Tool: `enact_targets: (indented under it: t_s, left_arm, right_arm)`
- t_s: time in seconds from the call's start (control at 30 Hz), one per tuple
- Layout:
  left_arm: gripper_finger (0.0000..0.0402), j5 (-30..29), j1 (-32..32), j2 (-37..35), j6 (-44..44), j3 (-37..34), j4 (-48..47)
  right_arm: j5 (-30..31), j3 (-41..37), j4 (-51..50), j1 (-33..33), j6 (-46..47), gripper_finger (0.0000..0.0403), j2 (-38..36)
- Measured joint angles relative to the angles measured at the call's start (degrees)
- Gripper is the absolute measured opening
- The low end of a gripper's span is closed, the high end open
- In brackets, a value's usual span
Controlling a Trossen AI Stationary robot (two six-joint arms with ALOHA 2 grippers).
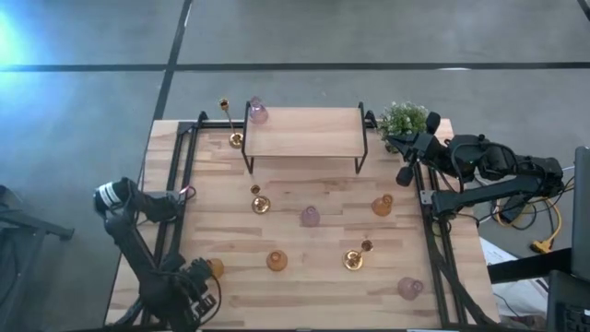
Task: Pick & Place candle stick holders
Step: Put the bottom left yellow glass candle holder on the shelf aligned with the other glass candle holder
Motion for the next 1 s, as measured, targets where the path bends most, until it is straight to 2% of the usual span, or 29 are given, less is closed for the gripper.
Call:
enact_targets:
  t_s: [0.1,0.23,0.37,0.57,0.73,0.87,1.0]
  left_arm:
    - [0.0072,-2.63,-0.56,0.04,-1.41,0.00,0.04]
    - [0.0087,-2.73,-1.15,0.02,-1.86,0.00,0.02]
    - [0.0128,-2.43,-1.39,0.02,-1.95,-0.87,0.02]
    - [0.0212,-2.20,-1.39,0.10,-4.47,-2.53,0.21]
    - [0.0273,-3.39,-1.39,0.10,-5.38,-2.95,0.37]
    - [0.0300,-8.69,-1.34,0.10,-5.73,-4.27,0.43]
    - [0.0307,-10.63,-0.80,0.10,-6.15,-5.49,0.70]
  right_arm:
    - [0.02,0.00,0.04,0.00,-0.27,0.0008,0.06]
    - [0.04,0.00,0.09,0.00,-0.31,0.0008,0.31]
    - [0.11,0.00,0.07,0.00,-0.31,0.0008,0.50]
    - [0.66,0.00,0.11,-0.02,3.36,0.0008,-0.01]
    - [0.61,0.00,-0.05,-0.02,1.96,0.0008,-0.55]
    - [0.61,0.00,-0.31,-0.02,0.63,0.0008,-0.59]
    - [0.55,0.01,-1.48,-0.02,1.43,0.0008,-1.03]
